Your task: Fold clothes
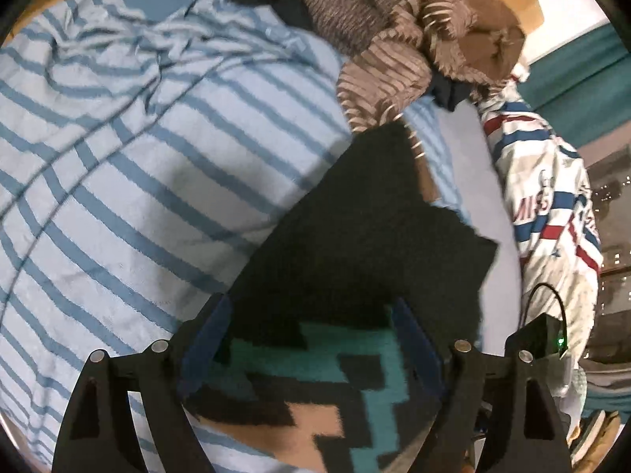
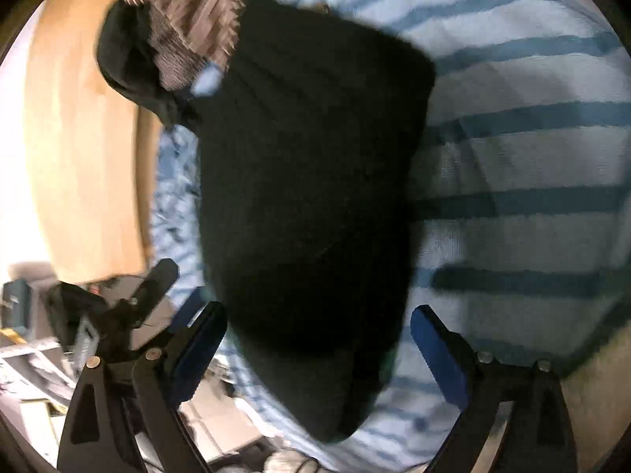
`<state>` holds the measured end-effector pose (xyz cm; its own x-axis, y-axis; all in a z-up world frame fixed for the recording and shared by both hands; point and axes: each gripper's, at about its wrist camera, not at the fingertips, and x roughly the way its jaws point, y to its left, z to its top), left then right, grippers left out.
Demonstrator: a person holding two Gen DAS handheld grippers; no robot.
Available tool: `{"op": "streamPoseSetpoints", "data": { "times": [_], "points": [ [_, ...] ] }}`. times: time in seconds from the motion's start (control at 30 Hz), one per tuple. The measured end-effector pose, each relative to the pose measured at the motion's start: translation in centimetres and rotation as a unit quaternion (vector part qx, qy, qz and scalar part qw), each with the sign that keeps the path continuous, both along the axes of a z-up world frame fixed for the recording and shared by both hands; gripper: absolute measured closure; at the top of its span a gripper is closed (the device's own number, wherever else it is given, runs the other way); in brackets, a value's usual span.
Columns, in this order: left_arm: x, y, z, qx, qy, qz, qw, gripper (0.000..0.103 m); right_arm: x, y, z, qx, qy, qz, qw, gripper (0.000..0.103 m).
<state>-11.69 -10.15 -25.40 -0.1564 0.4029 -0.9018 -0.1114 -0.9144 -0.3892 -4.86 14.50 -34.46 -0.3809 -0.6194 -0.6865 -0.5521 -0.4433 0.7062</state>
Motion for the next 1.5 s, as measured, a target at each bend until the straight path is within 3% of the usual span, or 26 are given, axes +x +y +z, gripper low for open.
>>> {"op": "streamPoseSetpoints", "data": {
  "times": [0.03, 0.2, 0.33, 0.4, 0.57, 0.67, 0.93, 1.2, 1.5],
  "points": [
    [-0.4, -0.2, -0.9, 0.006, -0.011, 0.005, 0.9999, 0.019, -0.2, 0.0, -0.5, -0.003, 0.0, -0.001, 1.0, 0.0],
    [-2.6, -1.7, -4.5, 0.063, -0.05, 0.042, 0.9958, 0.018, -0.9, 0.1, -2.9, -0.052, 0.012, -0.014, 0.998, 0.0],
    [-3.3, -2.3, -7.8, 0.11, -0.096, 0.06, 0.9874, 0.002, -1.7, -0.2, -3.9, -0.066, 0.022, -0.023, 0.997, 0.0],
    [-3.2, -2.9, -8.7, 0.144, -0.098, 0.07, 0.9823, 0.001, -2.1, -0.3, -4.2, -0.07, 0.028, -0.024, 0.997, 0.0],
    [-2.9, -2.4, -8.7, 0.15, -0.086, 0.063, 0.983, 0.002, -2.5, -0.4, -4.5, -0.078, 0.035, -0.024, 0.996, 0.0],
    [-2.5, -2.4, -8.9, 0.183, -0.096, 0.073, 0.9758, 0.012, -2.7, -0.4, -4.5, -0.084, 0.039, -0.025, 0.995, 0.0],
    [-1.1, -2.8, -7.6, 0.202, -0.067, 0.094, 0.9726, 0.028, -2.3, -0.5, -2.6, -0.064, 0.064, -0.018, 0.996, 0.013],
    [0.7, -3.5, -5.3, 0.24, -0.052, 0.121, 0.9619, 0.029, -2.4, 0.3, 0.4, -0.041, 0.1, -0.011, 0.994, 0.014],
    [1.8, -0.5, 1.0, 0.242, -0.006, 0.098, 0.9653, 0.029, -1.5, 3.1, 5.1, -0.04, 0.151, -0.027, 0.987, 0.014]
  ]
}}
